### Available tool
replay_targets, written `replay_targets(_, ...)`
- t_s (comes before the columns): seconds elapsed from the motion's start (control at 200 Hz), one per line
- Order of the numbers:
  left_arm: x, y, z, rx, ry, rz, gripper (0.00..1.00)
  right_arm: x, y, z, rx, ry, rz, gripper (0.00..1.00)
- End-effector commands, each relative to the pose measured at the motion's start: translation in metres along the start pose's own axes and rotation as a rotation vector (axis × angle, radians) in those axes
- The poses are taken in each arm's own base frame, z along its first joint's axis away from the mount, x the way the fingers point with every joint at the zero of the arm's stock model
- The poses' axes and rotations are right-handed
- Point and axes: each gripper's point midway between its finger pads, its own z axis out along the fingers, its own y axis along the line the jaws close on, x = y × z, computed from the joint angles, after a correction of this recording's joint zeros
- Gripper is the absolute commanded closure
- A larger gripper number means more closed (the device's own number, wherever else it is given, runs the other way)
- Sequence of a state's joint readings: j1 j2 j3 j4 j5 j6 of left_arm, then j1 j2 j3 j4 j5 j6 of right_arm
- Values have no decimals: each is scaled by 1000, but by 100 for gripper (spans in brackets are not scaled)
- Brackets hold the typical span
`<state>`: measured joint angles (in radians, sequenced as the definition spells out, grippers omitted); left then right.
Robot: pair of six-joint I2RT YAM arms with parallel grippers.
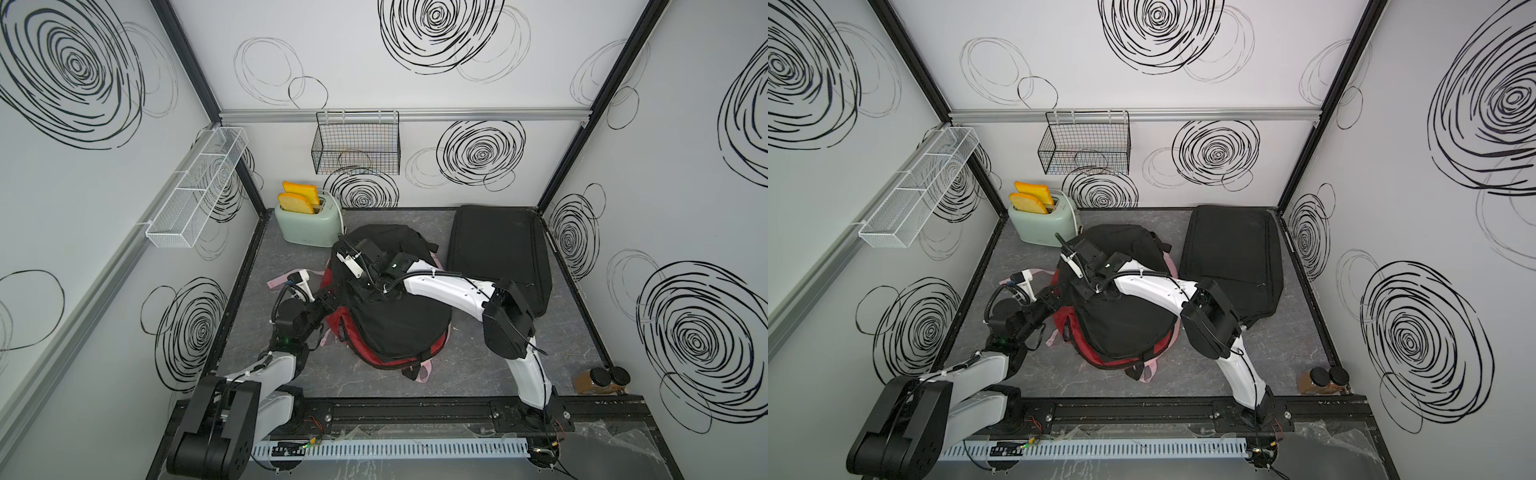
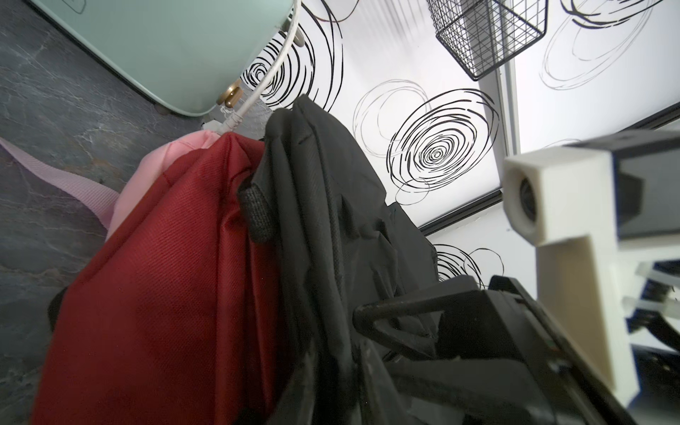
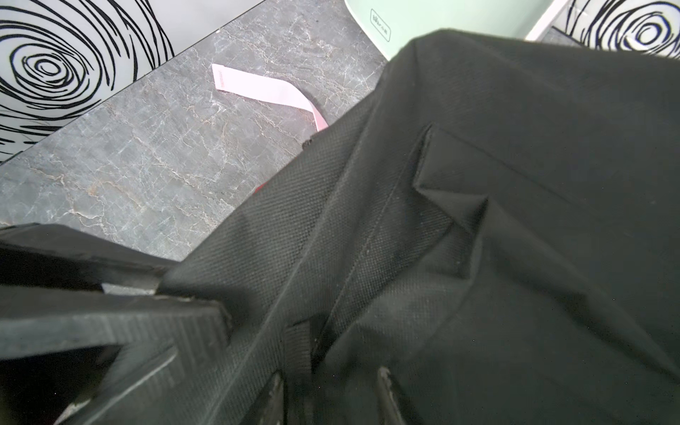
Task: Zip up the backpack
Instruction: Zip the zipper on the backpack.
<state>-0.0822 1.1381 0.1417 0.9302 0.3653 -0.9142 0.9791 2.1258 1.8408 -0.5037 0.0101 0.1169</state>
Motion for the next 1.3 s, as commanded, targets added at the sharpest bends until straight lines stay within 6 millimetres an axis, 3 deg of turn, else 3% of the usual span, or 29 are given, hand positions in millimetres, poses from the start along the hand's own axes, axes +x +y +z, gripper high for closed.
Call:
replay_targets(0.0,-12,-24,-2,92,-45,46,77,-8,-9,6,12,-20,4,65)
replay_targets(0.255,-10,-20,0,77,-38,41,76,-9,-2,-4,-71,-66,63,80)
replay_targets(0.47,-10,-20,0,75,-38,40,76,-13,-15,-14,-124,-114,156,92)
replay_targets(0.675,-11,-17,1,58,-40,44,76,-15,-23,-27,-170,-167,231,94)
replay_targets(0.941,-7,-8,7,18,-22,43,73,-9,-15,-39,-285,-193,313,95)
replay_targets(1.076,-4,-9,9,30,-9,34,66,-1,-19,-39,-299,-213,367,95)
replay_targets(1.186,0,-19,13,75,7,45,38,6,-23,-39,-328,-234,418,96)
replay_targets(1.296,7,-27,18,93,30,70,31,12,-21,-36,-364,-228,445,97)
